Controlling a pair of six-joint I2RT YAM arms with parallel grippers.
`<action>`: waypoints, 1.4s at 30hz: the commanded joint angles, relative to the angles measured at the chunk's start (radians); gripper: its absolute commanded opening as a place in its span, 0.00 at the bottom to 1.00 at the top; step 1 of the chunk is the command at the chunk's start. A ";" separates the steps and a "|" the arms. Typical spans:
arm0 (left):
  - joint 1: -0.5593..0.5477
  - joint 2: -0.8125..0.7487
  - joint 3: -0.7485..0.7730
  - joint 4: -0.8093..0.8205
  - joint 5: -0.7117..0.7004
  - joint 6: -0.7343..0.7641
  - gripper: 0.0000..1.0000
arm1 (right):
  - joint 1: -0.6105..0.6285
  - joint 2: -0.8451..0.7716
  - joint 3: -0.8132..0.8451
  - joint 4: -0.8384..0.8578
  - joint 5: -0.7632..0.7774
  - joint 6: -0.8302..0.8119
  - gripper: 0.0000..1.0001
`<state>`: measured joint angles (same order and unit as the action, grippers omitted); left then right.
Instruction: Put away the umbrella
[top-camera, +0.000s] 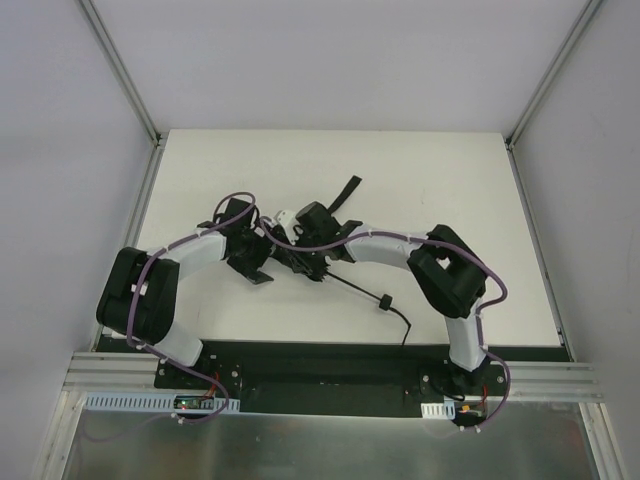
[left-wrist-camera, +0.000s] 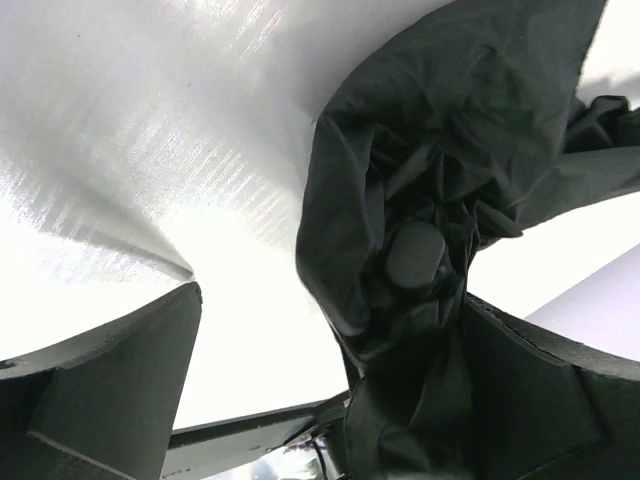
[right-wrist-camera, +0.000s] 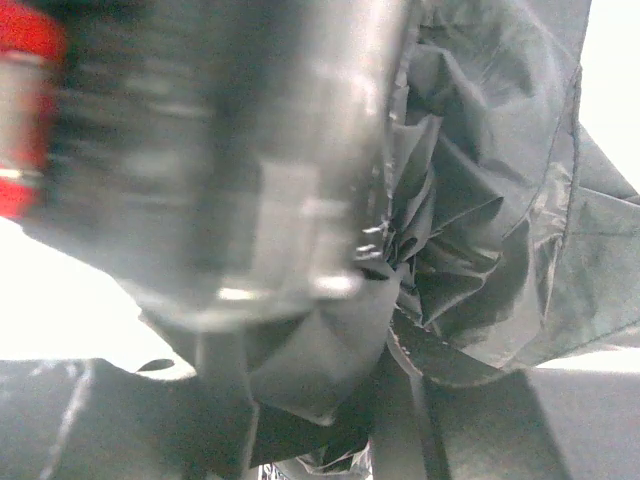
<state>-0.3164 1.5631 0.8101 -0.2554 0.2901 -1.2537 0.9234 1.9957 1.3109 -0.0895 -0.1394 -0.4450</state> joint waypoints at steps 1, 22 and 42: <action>0.026 -0.060 -0.043 -0.042 -0.029 0.089 0.99 | -0.066 0.078 0.022 -0.230 -0.253 0.162 0.00; 0.039 -0.144 -0.250 0.310 0.086 0.088 0.95 | -0.242 0.340 0.228 -0.257 -0.858 0.618 0.00; -0.041 0.069 -0.210 0.259 0.009 0.074 0.00 | -0.273 0.348 0.318 -0.260 -0.771 0.625 0.17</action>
<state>-0.3088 1.5700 0.6193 0.2123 0.3805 -1.2331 0.6365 2.3772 1.5944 -0.2379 -1.1408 0.2619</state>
